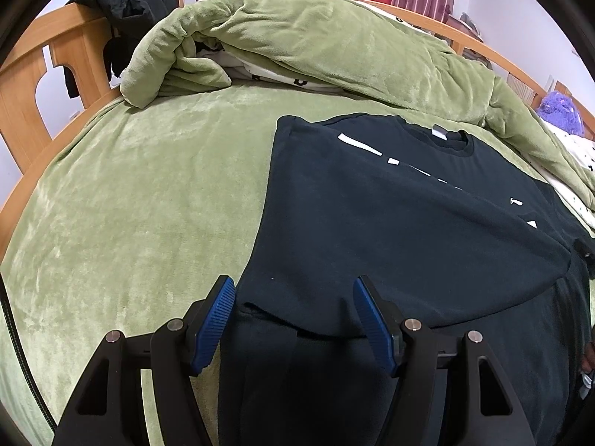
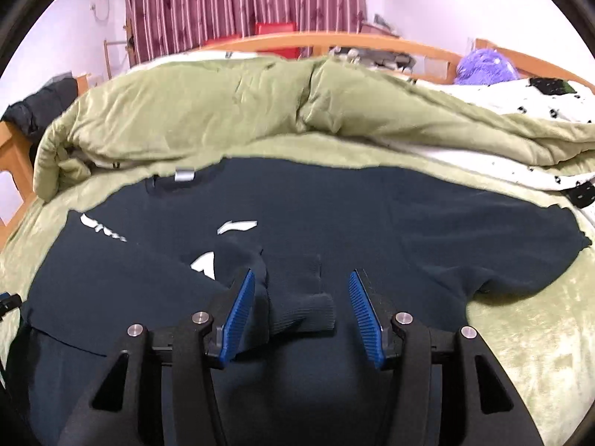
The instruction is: Fold small clothes
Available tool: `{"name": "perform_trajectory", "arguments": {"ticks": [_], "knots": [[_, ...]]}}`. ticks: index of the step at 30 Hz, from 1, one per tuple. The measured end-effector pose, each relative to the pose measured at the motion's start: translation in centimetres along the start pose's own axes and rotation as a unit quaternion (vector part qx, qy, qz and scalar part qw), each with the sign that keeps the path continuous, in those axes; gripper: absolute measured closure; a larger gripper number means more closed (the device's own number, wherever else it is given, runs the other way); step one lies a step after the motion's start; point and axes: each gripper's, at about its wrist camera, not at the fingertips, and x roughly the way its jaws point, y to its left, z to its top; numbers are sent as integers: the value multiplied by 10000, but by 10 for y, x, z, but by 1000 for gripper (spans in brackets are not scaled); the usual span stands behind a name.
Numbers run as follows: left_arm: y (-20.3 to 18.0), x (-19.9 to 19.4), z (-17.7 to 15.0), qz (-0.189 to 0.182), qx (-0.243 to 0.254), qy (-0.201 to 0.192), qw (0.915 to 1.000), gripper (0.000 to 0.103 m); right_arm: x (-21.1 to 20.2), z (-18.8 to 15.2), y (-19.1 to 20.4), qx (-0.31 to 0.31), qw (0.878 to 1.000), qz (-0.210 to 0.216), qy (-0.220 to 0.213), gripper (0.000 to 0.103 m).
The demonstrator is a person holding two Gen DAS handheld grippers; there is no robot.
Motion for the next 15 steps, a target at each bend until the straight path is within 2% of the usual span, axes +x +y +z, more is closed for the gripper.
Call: {"name": "perform_trajectory", "arguments": {"ticks": [3,4,5,12,15], "knots": [[-3,1,-1,15,45,8,10000,39,33,-11,7,-300,9983,-219,441,66],[-4,1,-2,26,63,7,10000,39,49,-17,9,-403,9955,-456,725,68],[-5,1,-2,35,84,9,10000,39,58,-22,8,-379,9942,-479,886,69],[-10,4,-4,-2,109,49,9999,39,35,-8,-6,-117,9964,-370,747,69],[-13,5,-5,-23,104,19,9999,39,12,4,-20,106,9983,-246,525,63]]}}
